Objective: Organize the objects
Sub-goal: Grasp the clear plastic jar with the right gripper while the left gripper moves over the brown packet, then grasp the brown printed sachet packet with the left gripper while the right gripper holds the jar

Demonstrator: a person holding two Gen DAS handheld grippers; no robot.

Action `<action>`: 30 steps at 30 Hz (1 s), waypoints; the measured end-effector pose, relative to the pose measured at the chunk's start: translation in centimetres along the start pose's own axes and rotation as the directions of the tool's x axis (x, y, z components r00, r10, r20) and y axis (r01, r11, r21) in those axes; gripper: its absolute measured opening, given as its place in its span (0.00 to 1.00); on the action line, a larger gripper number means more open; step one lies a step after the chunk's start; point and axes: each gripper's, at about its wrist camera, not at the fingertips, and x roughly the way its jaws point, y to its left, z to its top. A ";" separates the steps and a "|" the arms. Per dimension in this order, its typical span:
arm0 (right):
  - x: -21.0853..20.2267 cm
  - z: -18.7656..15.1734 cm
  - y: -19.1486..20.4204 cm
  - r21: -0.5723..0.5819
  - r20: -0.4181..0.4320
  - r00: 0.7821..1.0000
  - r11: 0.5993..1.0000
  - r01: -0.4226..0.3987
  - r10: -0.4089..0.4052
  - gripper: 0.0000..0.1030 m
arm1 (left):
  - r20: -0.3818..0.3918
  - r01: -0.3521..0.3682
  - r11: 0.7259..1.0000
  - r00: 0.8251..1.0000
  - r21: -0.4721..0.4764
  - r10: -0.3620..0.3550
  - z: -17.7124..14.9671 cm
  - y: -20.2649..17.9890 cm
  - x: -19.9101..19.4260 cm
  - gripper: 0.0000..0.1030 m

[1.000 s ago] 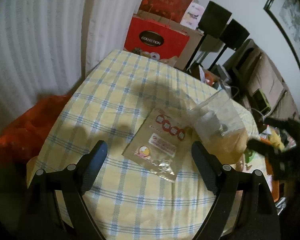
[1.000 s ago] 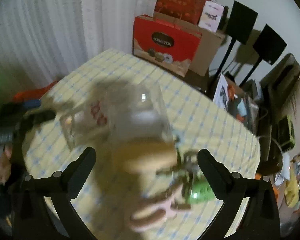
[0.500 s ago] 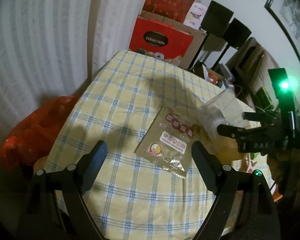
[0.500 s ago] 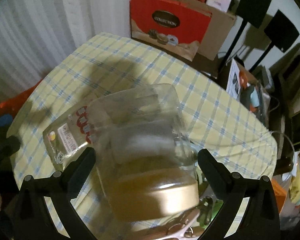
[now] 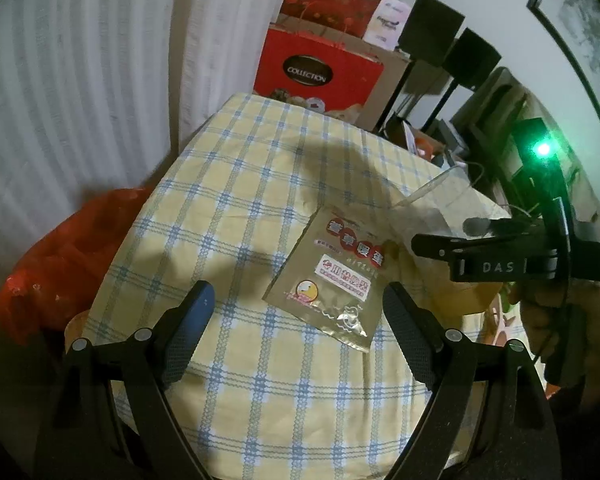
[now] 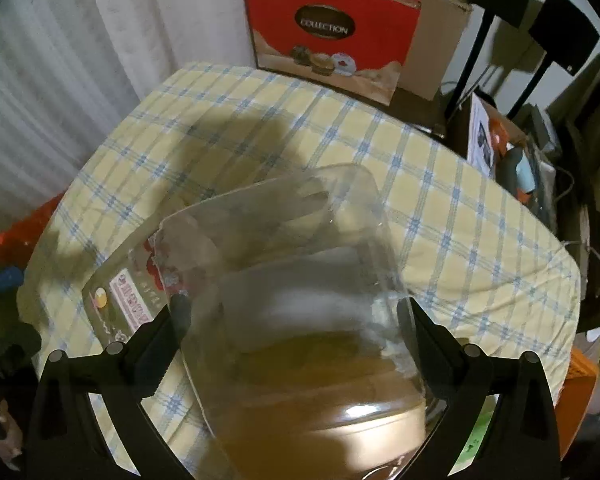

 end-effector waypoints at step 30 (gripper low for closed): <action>-8.2 -6.0 -3.1 0.138 0.196 0.981 0.990 -0.035 0.008 0.91 | -0.143 -0.003 0.967 0.989 0.255 0.041 3.0 -5.6 5.2 0.83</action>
